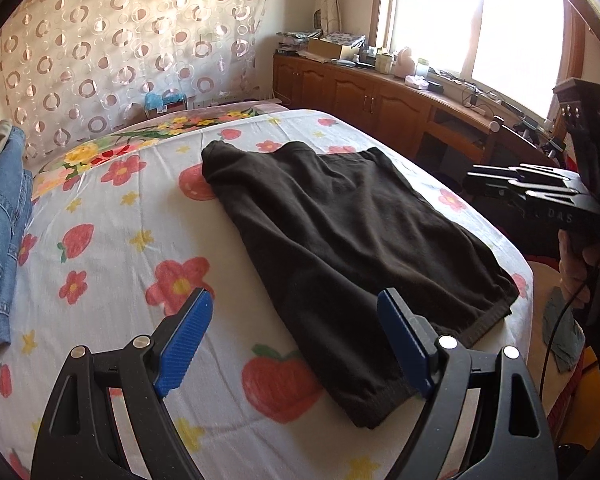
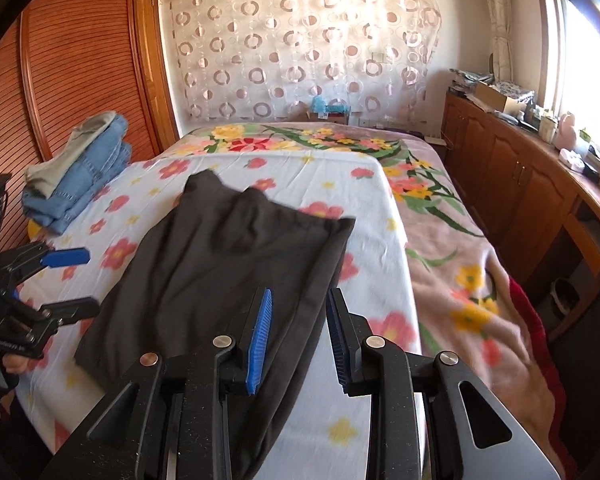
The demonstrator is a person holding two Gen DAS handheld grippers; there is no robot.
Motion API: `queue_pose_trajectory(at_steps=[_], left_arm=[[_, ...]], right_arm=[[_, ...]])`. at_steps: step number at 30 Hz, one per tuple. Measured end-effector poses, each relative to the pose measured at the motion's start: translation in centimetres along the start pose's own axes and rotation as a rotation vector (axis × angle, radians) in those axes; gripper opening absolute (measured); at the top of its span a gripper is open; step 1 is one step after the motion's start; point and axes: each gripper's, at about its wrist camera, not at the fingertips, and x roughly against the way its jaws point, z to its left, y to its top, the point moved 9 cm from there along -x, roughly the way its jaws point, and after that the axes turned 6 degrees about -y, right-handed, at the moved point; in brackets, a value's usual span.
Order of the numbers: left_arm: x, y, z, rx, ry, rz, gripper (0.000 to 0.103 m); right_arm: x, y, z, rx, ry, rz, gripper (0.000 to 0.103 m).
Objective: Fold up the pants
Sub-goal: 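Grasp the folded shorts' waistband edge with the left tool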
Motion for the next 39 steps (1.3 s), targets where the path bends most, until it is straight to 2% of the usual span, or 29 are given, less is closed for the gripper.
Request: queue_pose_trajectory(at_steps=[7,10,15,17,20,25,27,28,29,30,33,39], left_arm=[[1.1,-2.0,-0.8,-0.016,0.009,0.005,0.085],[1.4,-2.7,-1.1,-0.009,-0.013,0.008,0.085],[1.5,-3.8,-1.8,-0.014,-0.047,0.023,0.069],[1.5,-4.3,-2.1,-0.009,-0.074,0.032,0.057],[1.2,-5.0,-2.6,-0.002,-0.106,0.047,0.046],[0.8,-5.6,-3.4,-0.008,-0.126,0.066,0.036],[0.8,-5.7,-3.6,-0.012,-0.132,0.064,0.03],[0.9,-5.6,-3.7,-0.015,-0.137,0.062,0.024],[1.0,-5.6,-3.7,-0.019,-0.135,0.059,0.02],[1.1,-5.5,-3.7,-0.024,-0.126,0.054,0.018],[1.7,-5.0,-3.6,-0.018,-0.133,0.031,0.016],[2.9,-4.2,-3.7,-0.005,-0.144,0.003,0.016]], right_arm=[[2.2,-3.0,0.8,-0.001,0.003,0.025,0.029],[2.8,-3.8,0.9,-0.013,0.025,0.035,0.029],[3.4,-5.1,0.7,-0.059,0.047,0.067,0.029],[3.4,-5.5,0.6,-0.073,0.056,0.078,0.029],[3.2,-6.0,0.8,-0.091,0.066,0.094,0.029],[2.9,-6.5,1.3,-0.094,0.078,0.113,0.029],[2.8,-6.4,1.6,-0.093,0.081,0.11,0.029],[2.8,-6.3,1.6,-0.091,0.082,0.104,0.029],[2.9,-6.5,1.8,-0.089,0.086,0.099,0.025],[2.9,-6.4,2.0,-0.082,0.094,0.097,0.018],[3.2,-6.2,2.1,-0.075,0.093,0.074,0.012],[4.2,-6.1,2.4,-0.07,0.103,0.049,0.012]])
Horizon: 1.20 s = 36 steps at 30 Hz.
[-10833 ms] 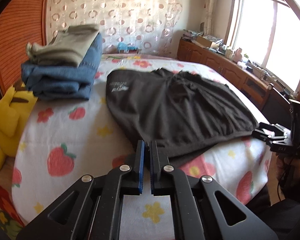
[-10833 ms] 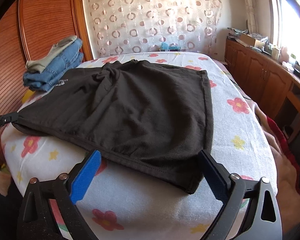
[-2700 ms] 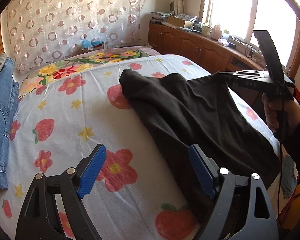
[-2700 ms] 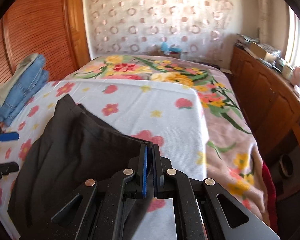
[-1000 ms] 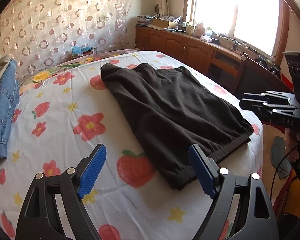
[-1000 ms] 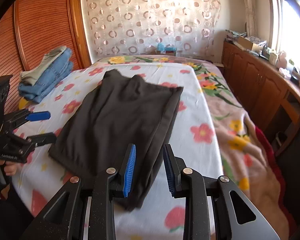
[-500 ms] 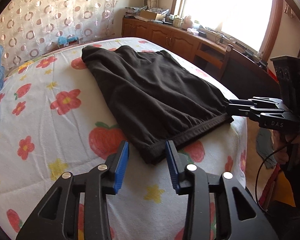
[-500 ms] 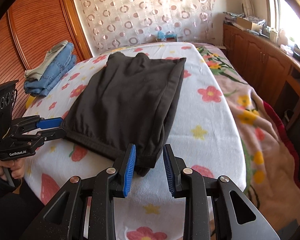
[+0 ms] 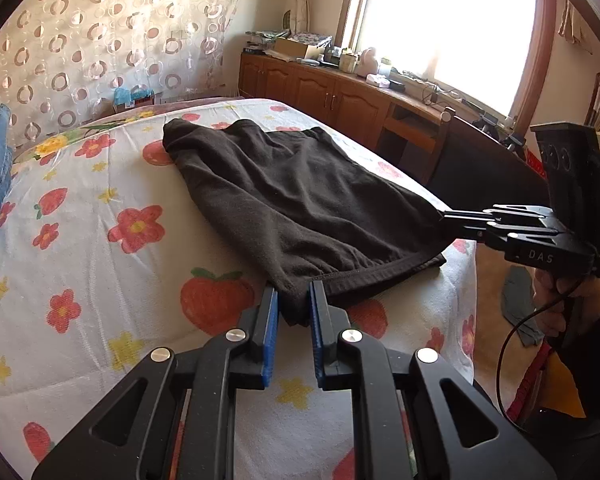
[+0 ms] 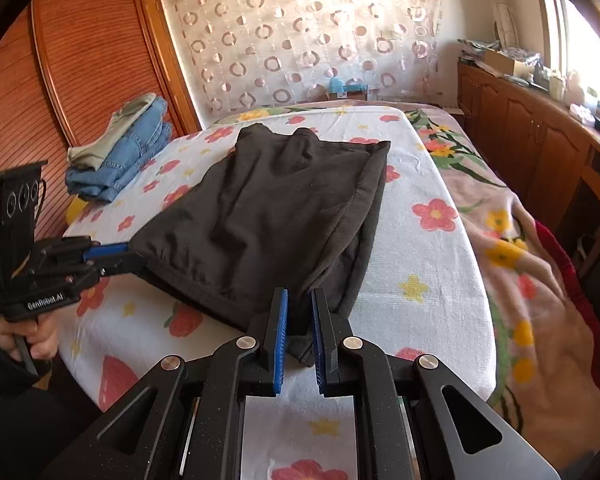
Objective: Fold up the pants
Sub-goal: 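Grasp the folded shorts' waistband edge with the left tool, then lift the shorts with the left tool while the right tool grasps them too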
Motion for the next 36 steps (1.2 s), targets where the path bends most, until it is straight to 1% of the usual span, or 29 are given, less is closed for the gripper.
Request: queue_pose_trajectory(at_steps=[4,6,8,9,13,19,23,26,30,32,33,35,36], left_arm=[[-0.5,-0.5,0.2,0.003,0.006,0.02,0.016],[-0.8,-0.8,0.3,0.01,0.006,0.028,0.016],[-1.1,-1.2,0.6,0.019,0.006,0.038,0.016],[-1.2,-1.3,0.6,0.021,0.007,0.041,0.016],[-1.5,-1.8,0.8,0.03,0.007,0.047,0.016],[-1.5,-1.9,0.9,0.036,0.002,0.044,0.016],[-1.5,-2.0,1.1,0.048,-0.005,0.039,0.016],[-1.6,-2.0,1.2,0.055,-0.007,0.036,0.018],[-1.7,-1.9,1.3,0.066,-0.011,0.032,0.019],[-1.7,-1.9,1.3,0.069,-0.015,0.031,0.019],[-1.7,-1.9,1.3,0.069,-0.016,0.03,0.019],[-1.6,-1.8,1.2,0.07,-0.023,0.03,0.014],[-1.4,-1.6,1.1,0.083,-0.031,0.021,0.013]], right_arm=[[-0.5,-1.0,-0.2,-0.001,-0.015,0.029,0.012],[-0.6,-0.9,-0.3,0.001,-0.024,0.03,0.012],[-0.5,-0.8,-0.2,0.016,-0.049,0.02,0.019],[-0.5,-0.8,-0.2,0.022,-0.066,0.015,0.027],[-1.1,-0.8,-0.4,0.017,-0.096,0.034,0.034],[-2.1,-1.1,0.2,0.007,-0.087,0.066,0.034],[-2.4,-1.0,0.3,0.037,-0.081,0.097,0.034],[-2.7,-0.8,-0.1,0.004,-0.051,0.106,0.034],[-2.6,-1.0,0.1,0.002,-0.049,0.106,0.034],[-2.6,-1.1,0.3,0.001,-0.03,0.102,0.024],[-2.5,-1.2,0.4,-0.006,-0.017,0.102,0.021],[-2.6,-1.2,0.5,-0.01,-0.005,0.098,0.017],[-2.5,-1.2,0.6,-0.019,0.006,0.089,0.011]])
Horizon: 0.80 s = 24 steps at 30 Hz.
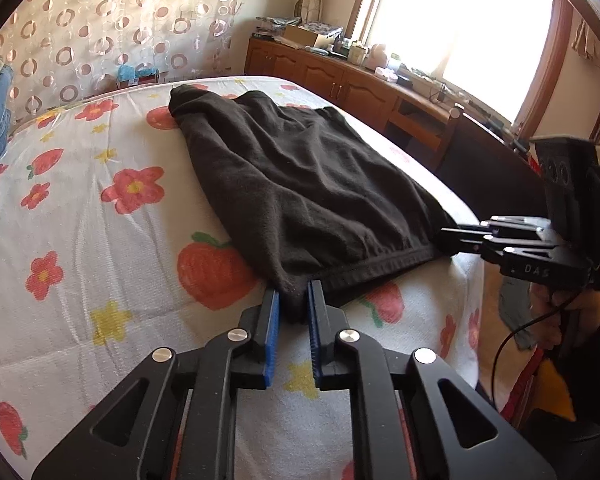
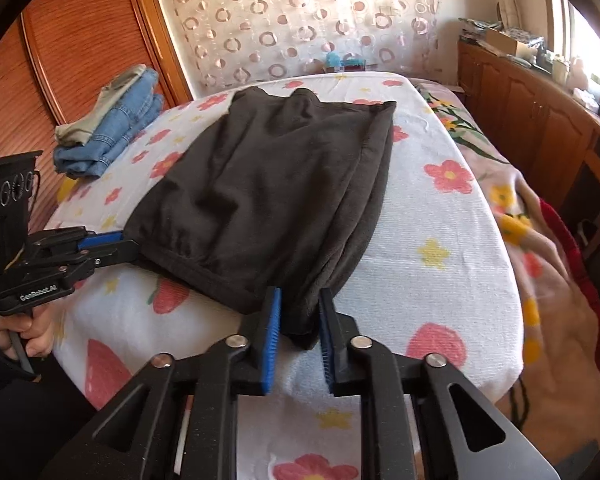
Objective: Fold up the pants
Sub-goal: 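Lift the shorts with the left tool while the right tool grasps them too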
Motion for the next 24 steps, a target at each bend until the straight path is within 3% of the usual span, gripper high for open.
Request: queue_pose_trajectory(at_steps=[2,7,17,24], left_arm=[[0.8,1.3,-0.5,0.004,-0.028,-0.027,0.012],[3.7,5.1,-1.7,-0.052,-0.006,-0.113,0.012],[13.5,13.7,-3.6,-0.127,0.018,-0.325,0.011],[18.4,16.8,-3.7,-0.167,0.07,-0.412,0.011]], right_arm=[[0.4,0.3,-0.3,-0.011,-0.009,-0.041,0.009],[2.6,2.8,-0.1,-0.006,0.008,-0.129,0.008],[11.7,11.4,2.6,0.092,0.006,-0.388,0.008],[16.9,14.2,5.3,0.174,0.019,-0.497,0.008]])
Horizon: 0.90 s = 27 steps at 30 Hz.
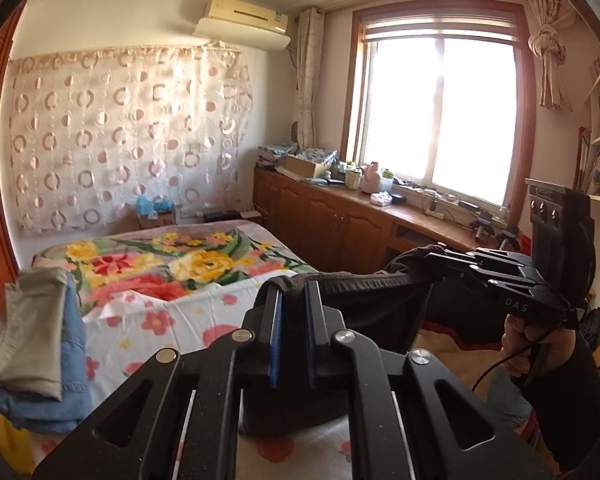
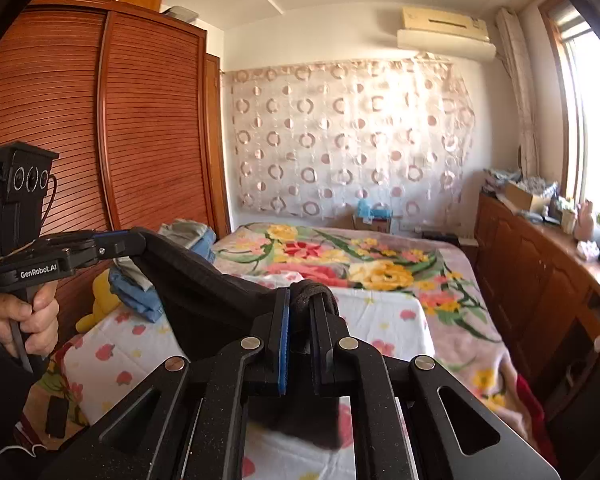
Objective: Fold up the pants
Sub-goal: 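Lift the shorts with the left tool while the right tool grasps them too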
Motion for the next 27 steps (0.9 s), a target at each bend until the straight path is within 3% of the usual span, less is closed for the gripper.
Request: queue_pose_trajectory(at_steps=[4,10,16,19,22,27], left_arm=[[-0.4,0.3,2.7,0.03,0.037,-0.005,0.011],[-4.1,0.2,9.3,0.064,0.112,0.021,0.011],[-5.9,5.3,12.9,0.01,0.184,-0.028,0.011],[-6.7,6.1,14.2,-0.02,0.217,-0.023,0.011],[-7.7,3.2,15.6,-0.003,0.223,0.034,0.011],[-8.5,-5.2,15.4,0.017,0.224,0.174,0.011]], right_arm=[[-0.7,1.2,1.2,0.035,0.015,-0.008,0.008],[-6.7,2.0,1.0,0.065,0.025,0.032,0.008],[-12.7,7.1,-0.4,0.072,-0.021,0.004,0.008],[-14.4,9.1,-0.2,0.08,-0.045,-0.037,0.008],[-16.3,8.0,0.1,0.073,-0.029,0.0,0.008],[-18.7,0.8,1.9,0.09,0.026,0.168,0.008]])
